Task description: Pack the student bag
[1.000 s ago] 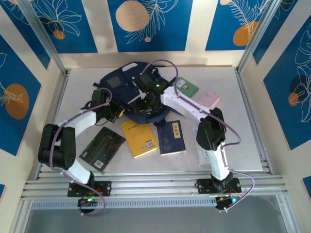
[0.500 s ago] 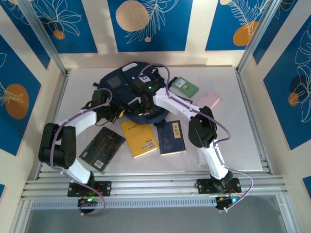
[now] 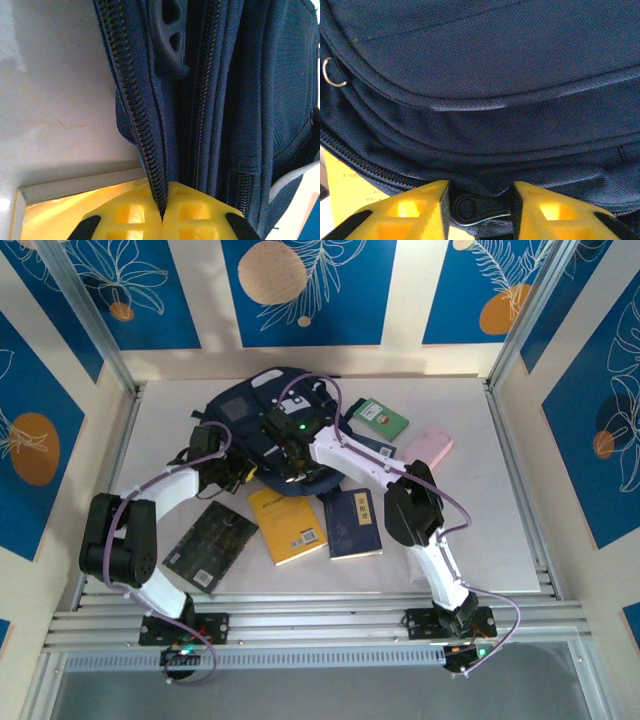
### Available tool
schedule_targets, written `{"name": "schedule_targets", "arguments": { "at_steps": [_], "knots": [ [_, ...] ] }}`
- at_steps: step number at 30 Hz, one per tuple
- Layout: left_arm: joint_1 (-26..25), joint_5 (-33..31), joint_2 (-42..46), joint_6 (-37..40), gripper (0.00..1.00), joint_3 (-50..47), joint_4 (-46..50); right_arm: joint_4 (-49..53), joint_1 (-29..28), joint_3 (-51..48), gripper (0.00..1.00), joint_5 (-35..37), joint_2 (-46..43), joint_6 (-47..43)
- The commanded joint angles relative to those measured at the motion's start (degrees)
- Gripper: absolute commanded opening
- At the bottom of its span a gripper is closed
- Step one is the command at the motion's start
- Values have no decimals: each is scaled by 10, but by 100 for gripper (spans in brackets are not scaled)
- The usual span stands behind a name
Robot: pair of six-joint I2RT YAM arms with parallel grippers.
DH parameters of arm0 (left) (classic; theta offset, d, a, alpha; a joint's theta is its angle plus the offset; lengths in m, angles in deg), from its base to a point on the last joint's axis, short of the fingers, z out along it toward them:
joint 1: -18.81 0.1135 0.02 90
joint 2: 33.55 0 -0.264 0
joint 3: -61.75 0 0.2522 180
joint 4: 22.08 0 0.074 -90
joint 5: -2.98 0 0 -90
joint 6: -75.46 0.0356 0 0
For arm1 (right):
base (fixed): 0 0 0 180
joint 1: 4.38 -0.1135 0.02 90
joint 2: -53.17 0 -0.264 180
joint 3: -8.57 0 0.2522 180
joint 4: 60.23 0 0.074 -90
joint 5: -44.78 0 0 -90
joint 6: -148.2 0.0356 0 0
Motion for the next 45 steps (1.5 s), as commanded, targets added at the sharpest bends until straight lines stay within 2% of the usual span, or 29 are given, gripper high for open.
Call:
{"name": "schedule_targets", "arguments": {
  "at_steps": [1,7,18,28,35,45],
  "knots": [
    [1,5,-1,14,0,16,-19,6,8,-16,33,31,-29,-4],
    [1,3,0,16,0,15,-16,2,10,-24,29,32,-42,-1],
    [1,3,0,17,0,17,-15,-5,14,-50,28,41,-68,3],
    [1,4,-1,18,0,19,-14,-11,23,-61,29,22,-67,4],
    [1,4,-2,20,0,25,-9,-34,36,-99,34,-56,-88,27],
    [1,6,-7,17,0,22,-15,-134,85,-229,31,-222,-149,91]
  ]
}}
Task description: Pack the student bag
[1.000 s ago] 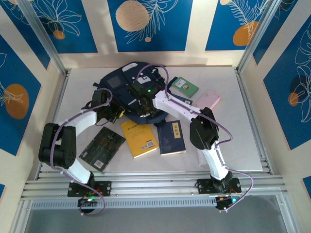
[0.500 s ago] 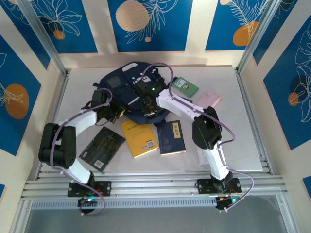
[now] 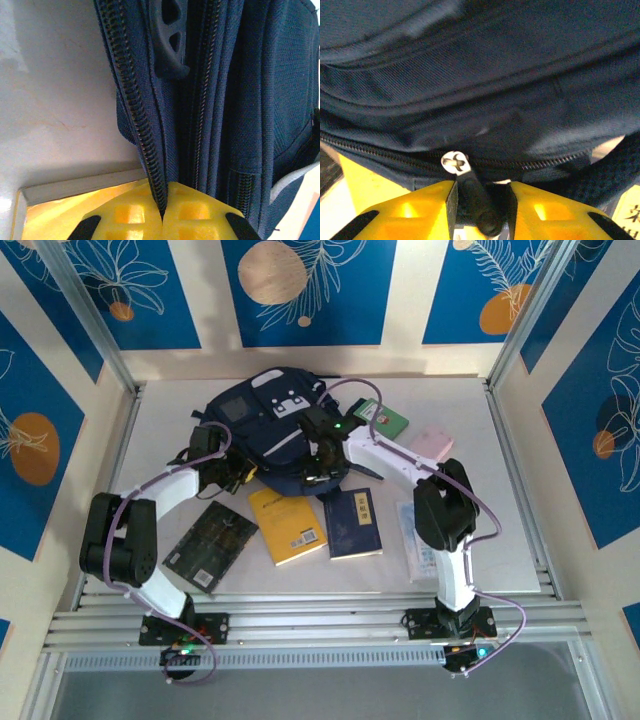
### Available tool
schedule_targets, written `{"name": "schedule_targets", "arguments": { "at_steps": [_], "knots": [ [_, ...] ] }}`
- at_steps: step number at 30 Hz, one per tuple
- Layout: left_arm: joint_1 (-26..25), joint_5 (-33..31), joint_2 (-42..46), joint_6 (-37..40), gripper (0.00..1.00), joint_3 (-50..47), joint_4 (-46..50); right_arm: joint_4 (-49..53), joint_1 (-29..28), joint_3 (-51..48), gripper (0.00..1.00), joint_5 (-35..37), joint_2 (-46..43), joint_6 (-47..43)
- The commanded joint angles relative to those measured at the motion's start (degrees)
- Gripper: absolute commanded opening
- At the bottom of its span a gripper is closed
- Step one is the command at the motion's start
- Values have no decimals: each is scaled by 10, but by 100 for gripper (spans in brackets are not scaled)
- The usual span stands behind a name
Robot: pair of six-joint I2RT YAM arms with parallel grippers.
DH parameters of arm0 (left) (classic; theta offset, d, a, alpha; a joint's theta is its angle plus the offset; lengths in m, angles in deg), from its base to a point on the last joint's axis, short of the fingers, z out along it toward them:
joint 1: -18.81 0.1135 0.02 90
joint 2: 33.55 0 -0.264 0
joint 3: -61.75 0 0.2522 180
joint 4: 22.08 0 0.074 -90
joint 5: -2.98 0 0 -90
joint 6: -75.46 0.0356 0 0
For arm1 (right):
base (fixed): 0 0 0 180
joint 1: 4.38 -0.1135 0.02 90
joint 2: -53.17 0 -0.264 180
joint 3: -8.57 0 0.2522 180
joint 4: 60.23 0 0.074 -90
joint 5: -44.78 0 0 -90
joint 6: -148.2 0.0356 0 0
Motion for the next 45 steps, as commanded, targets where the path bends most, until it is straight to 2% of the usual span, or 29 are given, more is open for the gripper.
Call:
{"name": "schedule_targets", "arguments": {
  "at_steps": [1,7,16,19,27,40,43,45],
  "knots": [
    [1,7,-3,17,0,22,-15,-41,13,-35,31,-96,-27,36],
    [1,7,-2,17,0,21,-16,-54,15,-49,27,-121,-27,36],
    [1,6,0,20,0,19,-13,-60,30,-45,5,-132,-35,40],
    [1,7,0,25,0,22,-9,-58,39,-50,0,-137,-40,37],
    [8,7,0,38,0,36,8,-24,76,-51,0,-123,-51,-7],
    [14,1,-1,54,0,58,34,9,155,-2,0,-75,-10,-73],
    [14,2,-5,57,0,69,41,13,162,17,0,-46,-1,-84],
    [14,2,-11,61,0,81,49,13,160,26,0,-57,-4,-91]
  ]
}}
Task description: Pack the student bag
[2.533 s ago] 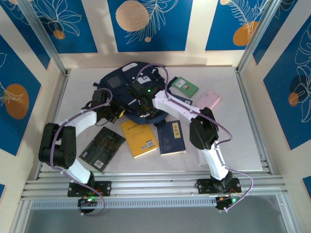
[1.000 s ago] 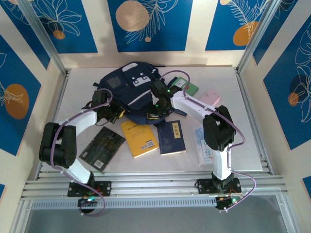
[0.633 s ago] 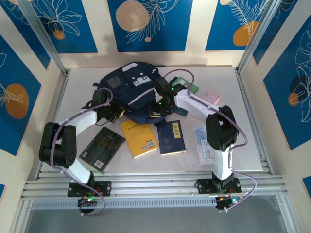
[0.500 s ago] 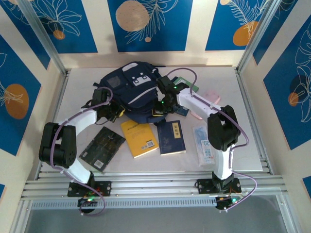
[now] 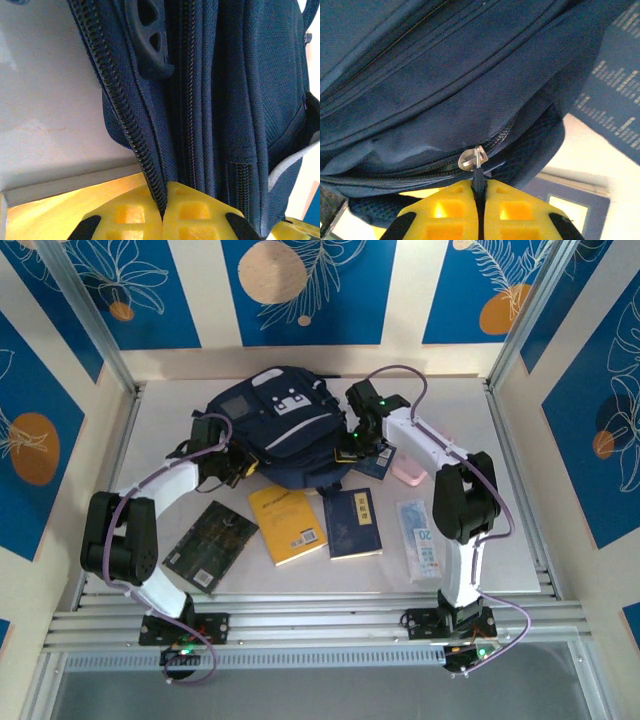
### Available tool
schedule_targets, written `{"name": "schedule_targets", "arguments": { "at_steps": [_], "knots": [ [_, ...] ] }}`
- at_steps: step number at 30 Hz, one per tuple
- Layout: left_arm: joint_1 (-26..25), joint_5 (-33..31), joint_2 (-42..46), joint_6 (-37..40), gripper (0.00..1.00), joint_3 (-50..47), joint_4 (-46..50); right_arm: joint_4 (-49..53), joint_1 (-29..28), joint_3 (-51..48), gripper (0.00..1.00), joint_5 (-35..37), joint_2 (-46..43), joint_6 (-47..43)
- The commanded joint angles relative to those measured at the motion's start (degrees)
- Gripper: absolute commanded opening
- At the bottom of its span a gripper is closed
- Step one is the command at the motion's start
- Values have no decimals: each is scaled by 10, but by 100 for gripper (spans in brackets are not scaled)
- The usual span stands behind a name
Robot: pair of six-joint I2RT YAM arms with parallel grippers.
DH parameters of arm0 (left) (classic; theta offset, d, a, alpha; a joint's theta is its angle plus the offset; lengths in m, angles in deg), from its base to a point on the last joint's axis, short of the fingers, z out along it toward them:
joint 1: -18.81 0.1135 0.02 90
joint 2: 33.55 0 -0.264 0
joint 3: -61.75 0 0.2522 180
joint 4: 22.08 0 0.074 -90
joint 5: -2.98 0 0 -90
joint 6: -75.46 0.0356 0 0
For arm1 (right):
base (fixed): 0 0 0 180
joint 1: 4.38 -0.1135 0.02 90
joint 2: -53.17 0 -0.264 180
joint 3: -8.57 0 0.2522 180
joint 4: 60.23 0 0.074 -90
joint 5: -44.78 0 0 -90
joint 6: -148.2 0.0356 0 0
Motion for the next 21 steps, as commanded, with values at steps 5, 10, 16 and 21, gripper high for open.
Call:
{"name": "schedule_targets", "arguments": {
  "at_steps": [5,10,16,21],
  "knots": [
    [13,2,-34,61,0,107,53,2,-25,19,0,31,-46,-22],
    [13,10,-82,130,5,227,136,6,-67,19,0,17,-94,4],
    [22,36,-138,159,26,339,190,-2,-118,28,0,11,-130,37],
    [41,26,-115,157,44,331,214,-41,-160,15,0,-28,-125,87]
  ]
}}
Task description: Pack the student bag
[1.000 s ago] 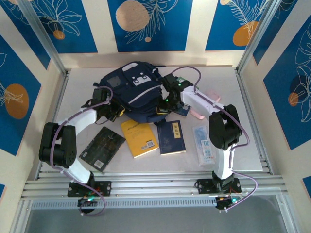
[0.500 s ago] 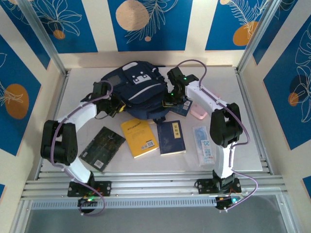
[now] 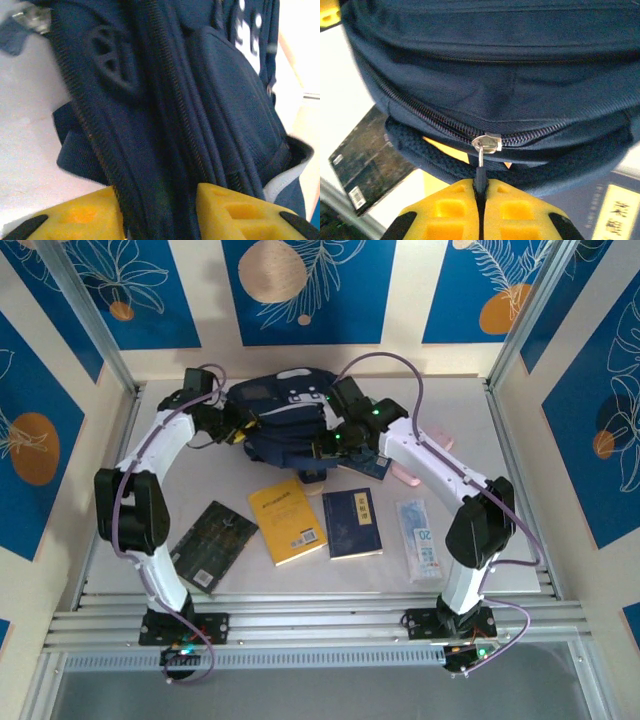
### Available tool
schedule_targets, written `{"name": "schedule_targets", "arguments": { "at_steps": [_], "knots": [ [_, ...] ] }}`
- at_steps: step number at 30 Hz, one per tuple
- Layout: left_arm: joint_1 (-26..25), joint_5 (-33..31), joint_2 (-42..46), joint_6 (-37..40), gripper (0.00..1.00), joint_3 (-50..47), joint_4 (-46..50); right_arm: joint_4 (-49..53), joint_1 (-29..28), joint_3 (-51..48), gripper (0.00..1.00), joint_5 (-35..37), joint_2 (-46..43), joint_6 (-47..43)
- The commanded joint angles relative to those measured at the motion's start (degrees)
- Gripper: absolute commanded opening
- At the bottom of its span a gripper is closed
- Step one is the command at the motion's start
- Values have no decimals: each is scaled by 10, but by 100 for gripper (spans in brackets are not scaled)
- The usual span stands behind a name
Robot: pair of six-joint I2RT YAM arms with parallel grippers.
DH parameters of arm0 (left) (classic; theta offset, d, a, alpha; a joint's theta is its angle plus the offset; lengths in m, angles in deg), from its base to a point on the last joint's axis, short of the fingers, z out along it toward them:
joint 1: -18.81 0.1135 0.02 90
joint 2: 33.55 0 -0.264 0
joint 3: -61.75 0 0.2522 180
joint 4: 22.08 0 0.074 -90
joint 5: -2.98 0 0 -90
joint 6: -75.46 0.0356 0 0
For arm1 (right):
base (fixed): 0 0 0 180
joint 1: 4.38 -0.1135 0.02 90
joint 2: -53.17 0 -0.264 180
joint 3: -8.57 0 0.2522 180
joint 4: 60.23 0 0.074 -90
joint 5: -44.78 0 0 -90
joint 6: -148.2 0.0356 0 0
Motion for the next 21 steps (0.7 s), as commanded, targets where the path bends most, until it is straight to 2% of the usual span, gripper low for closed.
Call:
{"name": "schedule_targets", "arguments": {
  "at_steps": [1,6,8,13,17,21],
  "knots": [
    [10,5,24,14,47,-1,-11,-36,-45,1,0,-81,-9,49],
    [20,-63,107,19,59,-66,55,-90,-84,-25,0,-86,24,75],
    [24,-73,142,11,67,-102,68,-133,-88,-56,0,-95,28,97],
    [29,-21,244,-51,71,-252,16,-247,-105,-113,0,-133,48,151],
    [29,-12,284,-65,71,-313,44,-241,-121,-103,0,-126,83,148],
    [27,15,302,-104,71,-373,21,-248,-127,-115,0,-122,95,149]
  ]
}}
